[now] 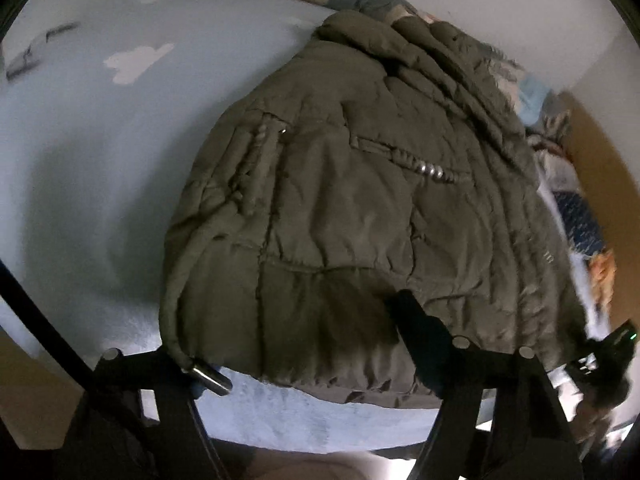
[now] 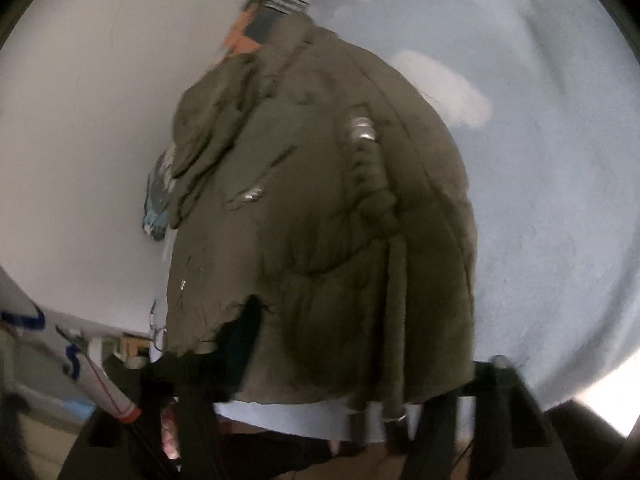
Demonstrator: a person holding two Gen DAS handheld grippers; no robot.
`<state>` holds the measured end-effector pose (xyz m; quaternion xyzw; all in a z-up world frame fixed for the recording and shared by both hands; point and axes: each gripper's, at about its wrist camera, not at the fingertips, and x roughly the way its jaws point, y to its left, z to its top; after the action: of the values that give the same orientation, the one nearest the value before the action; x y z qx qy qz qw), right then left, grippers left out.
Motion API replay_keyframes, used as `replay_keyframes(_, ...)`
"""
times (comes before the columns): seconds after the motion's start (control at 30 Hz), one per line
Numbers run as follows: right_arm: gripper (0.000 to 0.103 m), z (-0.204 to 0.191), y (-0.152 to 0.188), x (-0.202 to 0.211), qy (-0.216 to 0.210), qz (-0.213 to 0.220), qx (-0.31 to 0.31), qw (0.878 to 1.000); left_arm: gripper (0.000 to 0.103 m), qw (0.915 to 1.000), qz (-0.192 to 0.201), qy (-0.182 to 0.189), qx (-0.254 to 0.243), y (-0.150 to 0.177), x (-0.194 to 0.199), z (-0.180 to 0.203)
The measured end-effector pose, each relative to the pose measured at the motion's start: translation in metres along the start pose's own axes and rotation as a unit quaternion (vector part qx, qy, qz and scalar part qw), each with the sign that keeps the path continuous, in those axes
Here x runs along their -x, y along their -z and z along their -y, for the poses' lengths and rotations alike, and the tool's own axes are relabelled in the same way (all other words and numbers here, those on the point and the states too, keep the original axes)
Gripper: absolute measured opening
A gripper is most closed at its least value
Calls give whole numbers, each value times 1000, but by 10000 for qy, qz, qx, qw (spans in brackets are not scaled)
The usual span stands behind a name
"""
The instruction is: Fold large clothes
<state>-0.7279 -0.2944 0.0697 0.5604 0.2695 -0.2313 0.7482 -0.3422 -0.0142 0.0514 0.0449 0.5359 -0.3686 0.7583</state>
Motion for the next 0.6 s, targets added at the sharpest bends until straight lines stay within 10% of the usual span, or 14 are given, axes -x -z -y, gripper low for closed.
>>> replay_keyframes(0.6, 44, 19, 8, -10, 246, 278, -751, 9965, 91, 9976, 210, -533, -388, 9, -17, 11)
